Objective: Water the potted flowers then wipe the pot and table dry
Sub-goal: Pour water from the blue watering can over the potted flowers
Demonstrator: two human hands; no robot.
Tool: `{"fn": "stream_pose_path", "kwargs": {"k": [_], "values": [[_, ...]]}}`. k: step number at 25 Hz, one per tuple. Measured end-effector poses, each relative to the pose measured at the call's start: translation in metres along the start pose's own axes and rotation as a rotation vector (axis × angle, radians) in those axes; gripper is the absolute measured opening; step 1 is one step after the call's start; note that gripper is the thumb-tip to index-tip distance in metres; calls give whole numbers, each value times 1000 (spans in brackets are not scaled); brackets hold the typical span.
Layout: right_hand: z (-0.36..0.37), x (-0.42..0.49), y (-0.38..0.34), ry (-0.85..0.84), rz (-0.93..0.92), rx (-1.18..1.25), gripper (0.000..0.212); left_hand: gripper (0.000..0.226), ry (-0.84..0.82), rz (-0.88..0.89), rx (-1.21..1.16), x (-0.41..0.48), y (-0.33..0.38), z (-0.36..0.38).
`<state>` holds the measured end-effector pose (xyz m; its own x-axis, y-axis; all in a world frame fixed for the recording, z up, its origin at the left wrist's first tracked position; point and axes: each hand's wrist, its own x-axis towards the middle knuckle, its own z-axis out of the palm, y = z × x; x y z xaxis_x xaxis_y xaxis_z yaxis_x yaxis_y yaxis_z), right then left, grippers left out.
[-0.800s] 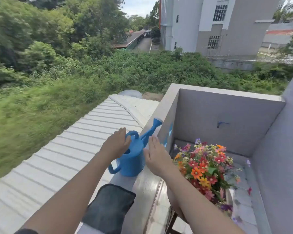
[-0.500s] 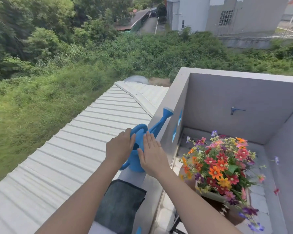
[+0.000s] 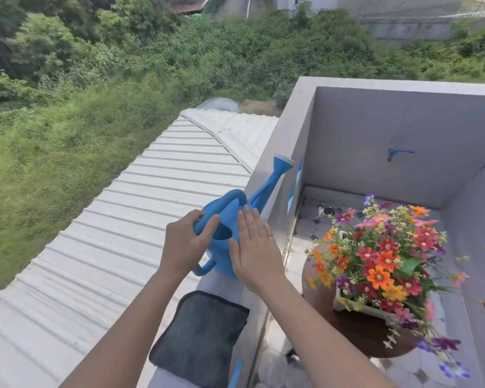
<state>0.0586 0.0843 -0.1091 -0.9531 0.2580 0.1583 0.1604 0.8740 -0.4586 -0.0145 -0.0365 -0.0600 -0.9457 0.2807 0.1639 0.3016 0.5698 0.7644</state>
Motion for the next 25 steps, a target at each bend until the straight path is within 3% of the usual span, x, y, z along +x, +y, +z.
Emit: {"fn": "stream_pose_path", "kwargs": {"k": [6,11,16,20,25], "values": [[11,-1,-9,116,90,65,68,48,-17,-109,-118,0,7,0],[-6,-5,-9,154,118,138,69,60,-36,-95,-149,1,30,-8],[-61,-19,-11,355,128,120,76,48,-117,68,-119,3,94,-24],[-108,-38,-16,388,157,169,77,30,-194,254,-33,7,150,-38],[-135,-64,-11,394,158,218,73,28,-295,416,169,2,207,-42]]}}
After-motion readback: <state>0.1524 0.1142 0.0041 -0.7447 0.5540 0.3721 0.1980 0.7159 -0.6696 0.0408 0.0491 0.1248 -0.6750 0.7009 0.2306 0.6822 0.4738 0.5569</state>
